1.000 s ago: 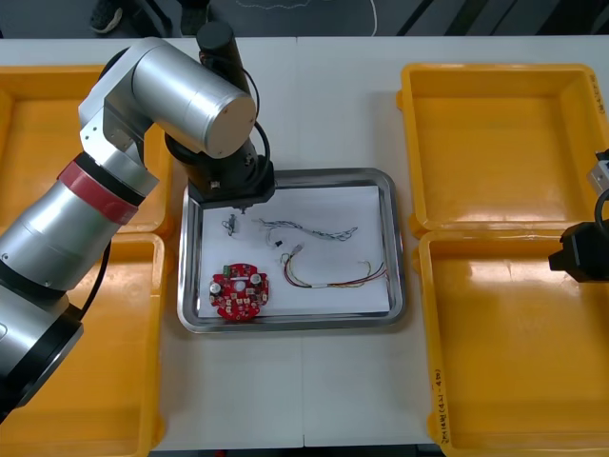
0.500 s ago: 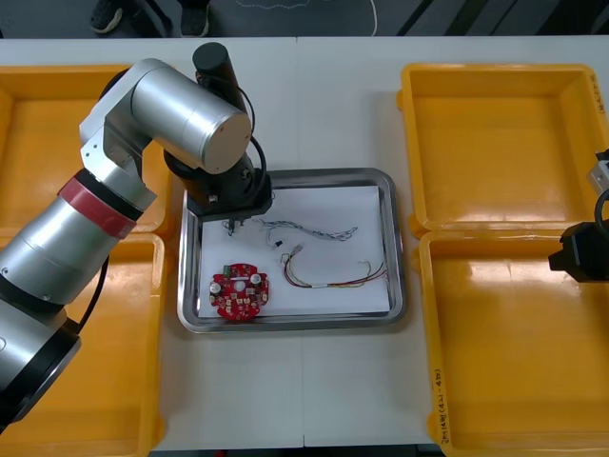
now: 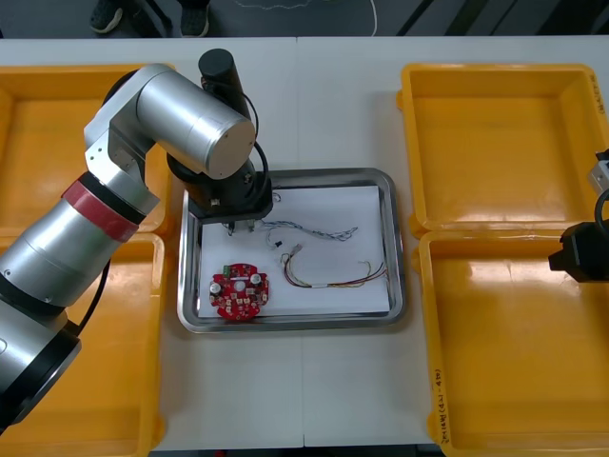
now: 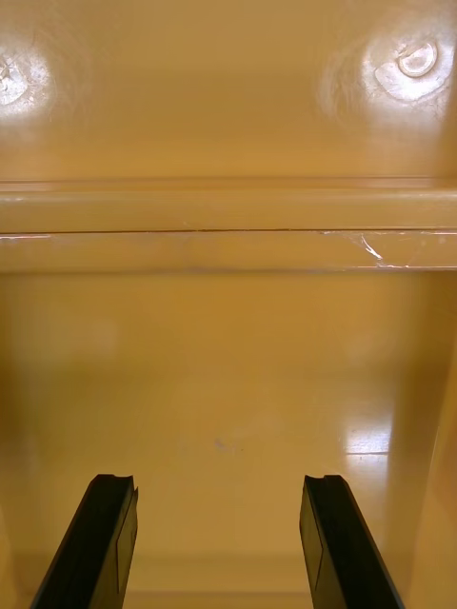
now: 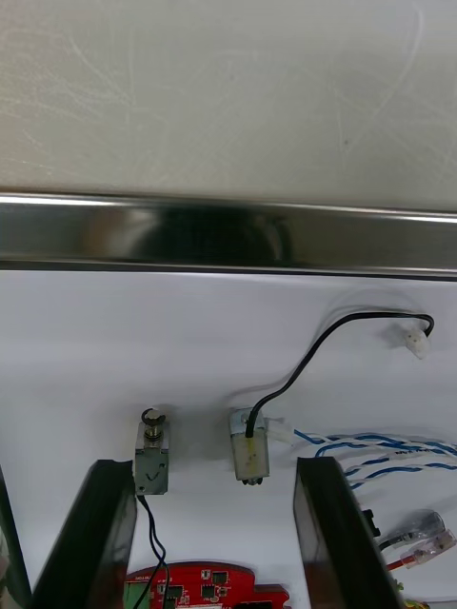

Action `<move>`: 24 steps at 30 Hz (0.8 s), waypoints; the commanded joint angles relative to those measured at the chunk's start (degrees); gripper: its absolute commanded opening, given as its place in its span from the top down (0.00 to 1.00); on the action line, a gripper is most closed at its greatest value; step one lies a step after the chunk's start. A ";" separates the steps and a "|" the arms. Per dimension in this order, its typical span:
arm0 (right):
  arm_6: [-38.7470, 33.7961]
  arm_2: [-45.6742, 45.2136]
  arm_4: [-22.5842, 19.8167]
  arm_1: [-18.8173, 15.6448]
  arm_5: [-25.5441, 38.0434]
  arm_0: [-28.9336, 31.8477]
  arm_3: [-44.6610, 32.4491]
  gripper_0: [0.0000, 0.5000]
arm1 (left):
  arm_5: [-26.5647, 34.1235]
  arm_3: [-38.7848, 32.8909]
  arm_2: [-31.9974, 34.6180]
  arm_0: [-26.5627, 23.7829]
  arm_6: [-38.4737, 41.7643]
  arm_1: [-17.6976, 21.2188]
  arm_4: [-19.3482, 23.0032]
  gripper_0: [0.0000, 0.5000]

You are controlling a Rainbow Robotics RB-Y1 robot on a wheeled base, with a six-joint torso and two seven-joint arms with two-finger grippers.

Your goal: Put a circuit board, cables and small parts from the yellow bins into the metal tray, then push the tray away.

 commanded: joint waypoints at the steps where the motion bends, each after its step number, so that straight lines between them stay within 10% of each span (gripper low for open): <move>1: 0.88 -1.60 -0.38 0.33 0.25 0.58 -0.30 0.00 | -0.12 -2.57 -0.75 0.39 2.72 -1.07 -1.39 0.00; 24: 0.88 -1.60 -0.38 0.33 0.25 0.58 -0.30 0.00 | 7.88 -19.09 4.52 0.39 3.51 4.38 -2.18 0.00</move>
